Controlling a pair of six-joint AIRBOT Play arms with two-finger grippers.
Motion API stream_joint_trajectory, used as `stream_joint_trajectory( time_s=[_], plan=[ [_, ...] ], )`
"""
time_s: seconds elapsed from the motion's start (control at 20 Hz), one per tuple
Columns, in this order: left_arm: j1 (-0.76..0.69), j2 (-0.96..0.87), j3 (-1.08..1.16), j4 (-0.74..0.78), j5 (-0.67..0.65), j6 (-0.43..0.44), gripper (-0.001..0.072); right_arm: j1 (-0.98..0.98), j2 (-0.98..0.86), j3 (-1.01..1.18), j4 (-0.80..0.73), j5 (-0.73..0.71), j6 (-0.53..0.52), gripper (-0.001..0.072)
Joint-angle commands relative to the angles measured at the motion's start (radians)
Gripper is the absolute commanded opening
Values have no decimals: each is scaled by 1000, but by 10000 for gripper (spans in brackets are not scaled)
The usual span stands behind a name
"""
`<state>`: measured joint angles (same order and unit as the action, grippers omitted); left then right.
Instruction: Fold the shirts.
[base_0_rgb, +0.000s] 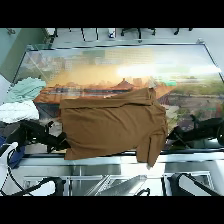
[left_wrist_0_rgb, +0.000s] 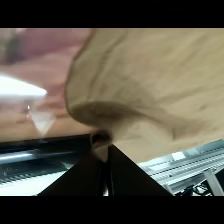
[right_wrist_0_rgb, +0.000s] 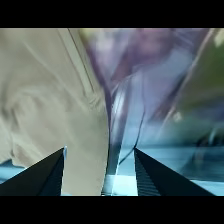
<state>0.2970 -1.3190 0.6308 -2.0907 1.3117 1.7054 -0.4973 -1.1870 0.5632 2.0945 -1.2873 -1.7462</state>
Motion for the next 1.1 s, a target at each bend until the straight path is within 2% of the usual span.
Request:
stream_joint_trajectory(
  time_s=[0.0,0.2,0.25,0.35,0.45,0.55,0.7,0.85,0.95,1.05],
  plan=[
    [1,0,47,-6,24,7,17,55,-5,-114,31,56,11,487],
    [1,0,93,-8,35,7,17,211,-30,-147,100,116,3,486],
    [1,0,100,-7,42,7,17,248,-30,-146,122,138,-2,450],
    [1,0,121,-5,64,7,17,296,-29,-125,154,160,-38,39],
    [1,13,143,11,90,3,17,290,-24,-78,142,135,-50,23],
    [1,66,163,100,107,-53,17,261,21,-24,86,82,-31,23],
    [22,172,171,303,145,-156,16,198,143,8,-123,5,115,22],
    [84,222,142,312,193,-155,16,167,236,7,-343,-51,222,22],
    [103,228,111,311,193,-155,16,163,255,8,-319,-20,209,22],
    [103,227,102,306,171,-154,17,169,249,18,-161,52,104,22]
  ],
)
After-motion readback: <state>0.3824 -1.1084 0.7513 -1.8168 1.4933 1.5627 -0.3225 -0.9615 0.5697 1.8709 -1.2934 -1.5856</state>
